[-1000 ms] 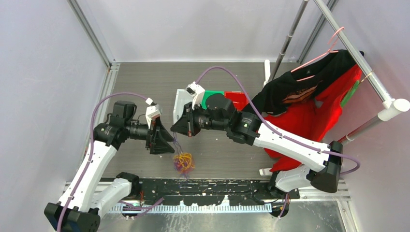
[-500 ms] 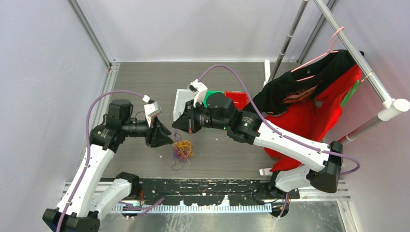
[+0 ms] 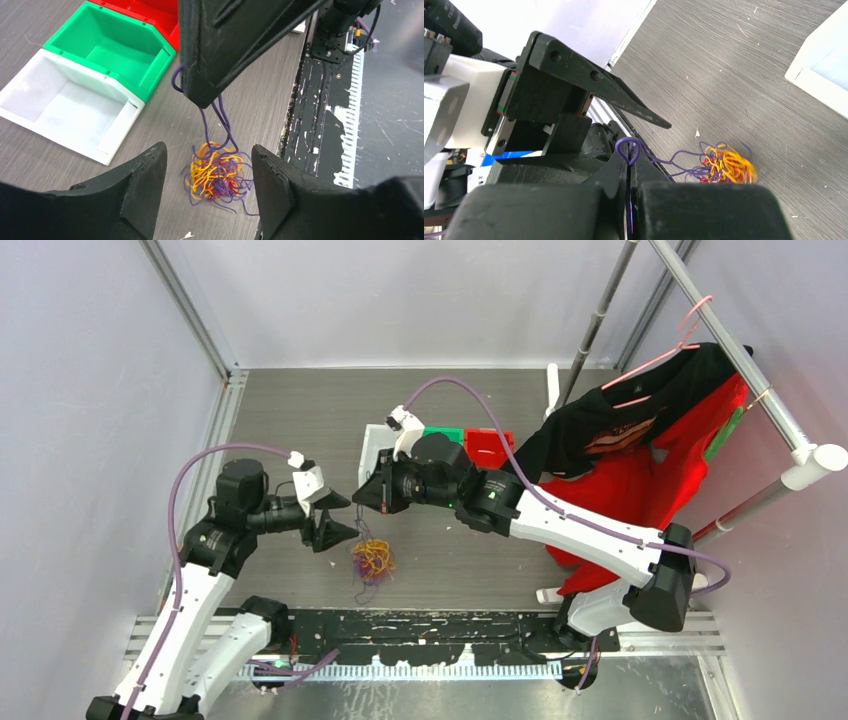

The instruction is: Untangle the cables

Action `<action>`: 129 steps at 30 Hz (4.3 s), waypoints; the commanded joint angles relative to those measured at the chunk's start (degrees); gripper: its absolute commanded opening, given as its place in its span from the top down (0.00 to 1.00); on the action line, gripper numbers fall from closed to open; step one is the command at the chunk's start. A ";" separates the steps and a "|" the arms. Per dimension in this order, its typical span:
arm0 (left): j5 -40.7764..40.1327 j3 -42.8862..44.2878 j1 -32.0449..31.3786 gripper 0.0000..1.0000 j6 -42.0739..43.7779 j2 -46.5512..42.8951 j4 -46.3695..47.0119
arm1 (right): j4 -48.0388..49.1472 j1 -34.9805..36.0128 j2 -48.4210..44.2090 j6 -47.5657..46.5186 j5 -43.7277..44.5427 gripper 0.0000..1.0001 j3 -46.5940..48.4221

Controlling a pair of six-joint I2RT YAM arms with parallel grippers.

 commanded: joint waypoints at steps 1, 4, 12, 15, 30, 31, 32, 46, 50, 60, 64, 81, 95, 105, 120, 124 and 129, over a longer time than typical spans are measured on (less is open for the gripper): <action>-1.68 -1.86 -1.10 0.39 -0.34 -1.18 7.74 | 5.47 -0.24 -0.18 2.82 1.41 0.99 2.00; -7.02 -2.72 -1.34 0.56 -2.50 -0.20 11.67 | 5.99 -0.24 0.42 3.34 1.35 0.99 1.93; -7.54 -1.21 -1.38 1.00 -4.04 0.21 9.77 | 4.63 -0.55 -2.52 1.75 5.22 0.99 -0.56; -7.03 0.02 -1.33 1.00 -3.47 -0.35 7.15 | 3.35 -1.60 -4.36 1.15 7.42 0.89 -2.49; -17.11 8.83 -1.32 1.00 -16.24 0.69 4.23 | 8.14 0.19 -9.83 -8.54 12.94 0.23 -12.63; -17.38 9.39 -1.32 1.00 -17.30 0.81 4.03 | 10.57 1.76 -10.07 -10.16 13.48 0.22 -13.97; -17.43 9.62 -1.37 1.00 -18.10 0.82 3.93 | 13.18 3.29 -10.17 -11.92 14.26 0.20 -15.21; -14.04 15.76 -1.35 1.00 -20.87 0.34 1.08 | 27.12 9.04 -3.07 -20.47 26.84 0.16 -18.75; -12.20 15.95 -1.34 1.00 -22.08 0.88 0.71 | 32.56 9.64 -0.19 -21.90 29.63 0.16 -18.23; -3.54 21.31 -1.33 1.00 -24.56 2.48 -0.96 | 39.41 10.03 10.95 -23.26 33.85 0.17 -14.43; -1.21 24.01 -1.33 1.00 -26.33 2.88 -1.30 | 42.08 10.04 12.19 -21.93 34.29 0.17 -16.27; 1.16 29.93 -1.32 1.00 -29.85 3.43 -2.23 | 47.63 9.74 7.05 -14.95 38.39 0.28 -30.15; -20.98 34.04 -1.32 1.00 -17.46 4.04 -4.07 | 45.94 9.78 -2.43 -6.57 39.03 0.52 -45.50; -32.37 28.53 -1.37 1.00 -8.47 5.42 -3.21 | 36.80 9.76 -8.09 -4.68 38.57 0.55 -48.20; -35.03 19.39 -1.32 1.00 -2.22 6.12 -6.95 | 21.51 6.00 -8.50 -6.60 26.56 0.19 -39.90; -36.78 14.04 -1.37 1.00 -0.88 5.98 -7.31 | 19.54 4.52 -5.66 -7.50 23.36 0.21 -35.84; -38.93 10.36 -1.32 1.00 1.49 4.63 -7.79 | 21.84 4.51 -0.36 -7.44 18.22 0.24 -31.92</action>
